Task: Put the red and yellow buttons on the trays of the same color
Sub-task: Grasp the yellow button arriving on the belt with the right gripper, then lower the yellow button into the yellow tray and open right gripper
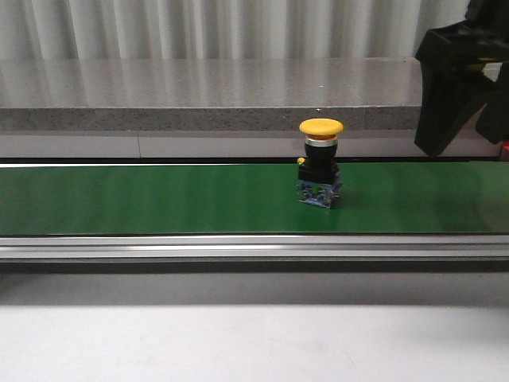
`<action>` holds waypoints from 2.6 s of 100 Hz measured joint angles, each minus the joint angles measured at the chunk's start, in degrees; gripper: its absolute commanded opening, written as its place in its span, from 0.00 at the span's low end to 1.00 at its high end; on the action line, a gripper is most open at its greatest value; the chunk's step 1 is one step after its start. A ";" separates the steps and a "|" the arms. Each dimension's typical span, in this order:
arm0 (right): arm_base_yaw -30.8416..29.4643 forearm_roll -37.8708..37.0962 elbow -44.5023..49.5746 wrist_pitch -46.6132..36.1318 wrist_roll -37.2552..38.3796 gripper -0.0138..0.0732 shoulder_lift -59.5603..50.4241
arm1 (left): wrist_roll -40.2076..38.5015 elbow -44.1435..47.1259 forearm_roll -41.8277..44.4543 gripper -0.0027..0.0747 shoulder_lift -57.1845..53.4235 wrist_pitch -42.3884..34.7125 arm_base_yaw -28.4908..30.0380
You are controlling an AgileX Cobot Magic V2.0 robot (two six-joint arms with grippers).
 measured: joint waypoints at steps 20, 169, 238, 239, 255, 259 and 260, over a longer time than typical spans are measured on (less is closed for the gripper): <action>1.87 0.94 0.00 -0.75 -1.04 0.80 0.76 | 0.00 0.00 -0.21 0.01 0.00 0.00 0.00; -26.93 5.72 -3.15 -1.73 -1.84 0.39 -3.95 | 0.00 0.00 -0.21 0.01 0.00 0.00 0.00; -51.12 5.17 7.59 -14.27 5.69 0.39 5.71 | 0.00 0.00 -0.21 0.01 0.00 0.00 0.00; -51.12 5.17 7.59 -14.40 5.69 0.39 5.93 | 0.00 0.00 -0.21 0.01 0.00 0.00 0.00; -51.12 5.17 7.59 -14.89 5.80 0.40 10.20 | 0.00 0.00 -0.29 0.01 0.00 0.00 0.00; -51.12 5.17 7.59 -14.89 5.80 0.41 10.90 | 0.00 0.00 -0.29 0.01 0.00 0.00 0.00; -51.12 5.17 7.59 -14.89 5.80 0.42 11.00 | 0.00 0.00 -0.29 0.01 0.00 0.00 0.00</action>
